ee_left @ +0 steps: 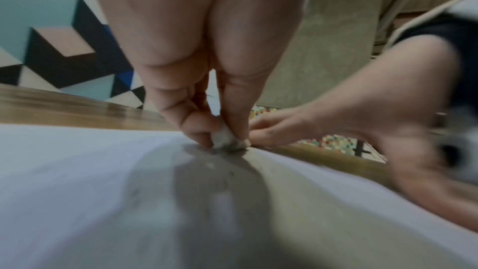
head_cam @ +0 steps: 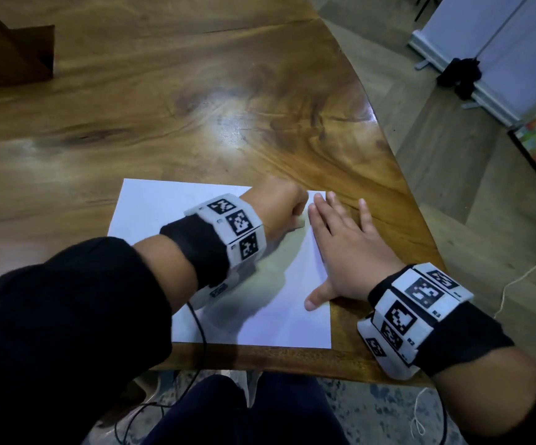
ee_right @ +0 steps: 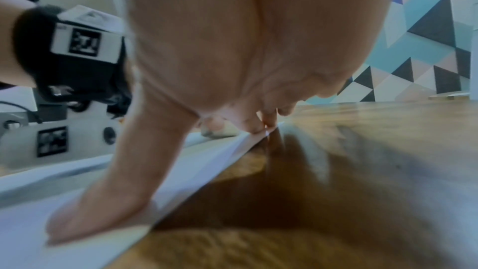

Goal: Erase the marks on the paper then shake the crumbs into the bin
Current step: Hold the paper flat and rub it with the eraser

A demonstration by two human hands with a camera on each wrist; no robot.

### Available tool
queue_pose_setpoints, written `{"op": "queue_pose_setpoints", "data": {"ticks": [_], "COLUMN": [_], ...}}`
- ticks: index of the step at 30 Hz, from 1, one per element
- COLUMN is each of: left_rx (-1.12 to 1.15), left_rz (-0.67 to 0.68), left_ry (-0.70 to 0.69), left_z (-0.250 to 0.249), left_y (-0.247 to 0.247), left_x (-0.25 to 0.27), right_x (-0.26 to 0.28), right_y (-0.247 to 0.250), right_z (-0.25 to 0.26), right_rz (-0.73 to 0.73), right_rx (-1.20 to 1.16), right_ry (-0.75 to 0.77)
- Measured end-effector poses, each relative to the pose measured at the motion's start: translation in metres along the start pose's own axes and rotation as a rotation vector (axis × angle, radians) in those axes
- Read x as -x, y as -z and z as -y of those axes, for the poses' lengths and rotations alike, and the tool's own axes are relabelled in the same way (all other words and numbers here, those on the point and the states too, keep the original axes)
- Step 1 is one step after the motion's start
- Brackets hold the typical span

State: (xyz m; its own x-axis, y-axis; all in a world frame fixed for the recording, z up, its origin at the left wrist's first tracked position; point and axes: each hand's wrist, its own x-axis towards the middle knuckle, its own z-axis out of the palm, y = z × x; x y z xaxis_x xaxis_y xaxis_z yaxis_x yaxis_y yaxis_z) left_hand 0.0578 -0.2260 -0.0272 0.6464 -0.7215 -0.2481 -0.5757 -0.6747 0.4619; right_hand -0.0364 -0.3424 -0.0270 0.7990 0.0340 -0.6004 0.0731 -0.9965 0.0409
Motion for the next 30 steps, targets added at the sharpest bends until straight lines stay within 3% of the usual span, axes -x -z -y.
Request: {"op": "queue_pose_setpoints", "data": {"ticks": [5,7,11,13,16,17,22,24,28,30], "left_rx": [-0.027,-0.027,-0.030,-0.013,-0.053,-0.064,-0.023,-0.029,-0.066,-0.102], "left_rz": [0.253,0.212,-0.026,0.032,0.258,0.278,0.056,0.115,0.365,0.302], "left_ry": [-0.140,-0.132,0.031,-0.025,-0.193,-0.210,-0.014,-0.021,-0.203,-0.225], "left_z": [0.009,0.009,0.010,0.007,0.002,0.004,0.006,-0.001,-0.002,0.005], "left_y": [-0.010,-0.004,0.006,-0.002,-0.014,-0.014,0.007,0.003,-0.016,-0.014], "left_x": [0.037,0.028,0.001,0.014,0.042,0.042,-0.002,-0.001,0.038,0.034], "right_x": [0.001,0.000,-0.002,-0.001,-0.001,0.000,-0.001,-0.002,-0.001,-0.001], "right_y": [0.001,0.002,0.002,0.003,0.003,0.003,0.003,0.003,0.002,0.002], "right_z": [0.001,0.003,0.003,0.004,0.004,0.004,0.004,0.004,0.003,0.003], "right_rz": [0.002,0.021,0.051,0.050,0.038,0.040,0.059,0.059,0.045,0.044], "right_rx": [-0.008,-0.002,0.039,0.036,0.002,-0.002,0.025,0.023,-0.009,-0.008], "right_ry": [-0.009,-0.011,-0.026,-0.026,-0.024,-0.023,-0.026,-0.024,-0.023,-0.022]}}
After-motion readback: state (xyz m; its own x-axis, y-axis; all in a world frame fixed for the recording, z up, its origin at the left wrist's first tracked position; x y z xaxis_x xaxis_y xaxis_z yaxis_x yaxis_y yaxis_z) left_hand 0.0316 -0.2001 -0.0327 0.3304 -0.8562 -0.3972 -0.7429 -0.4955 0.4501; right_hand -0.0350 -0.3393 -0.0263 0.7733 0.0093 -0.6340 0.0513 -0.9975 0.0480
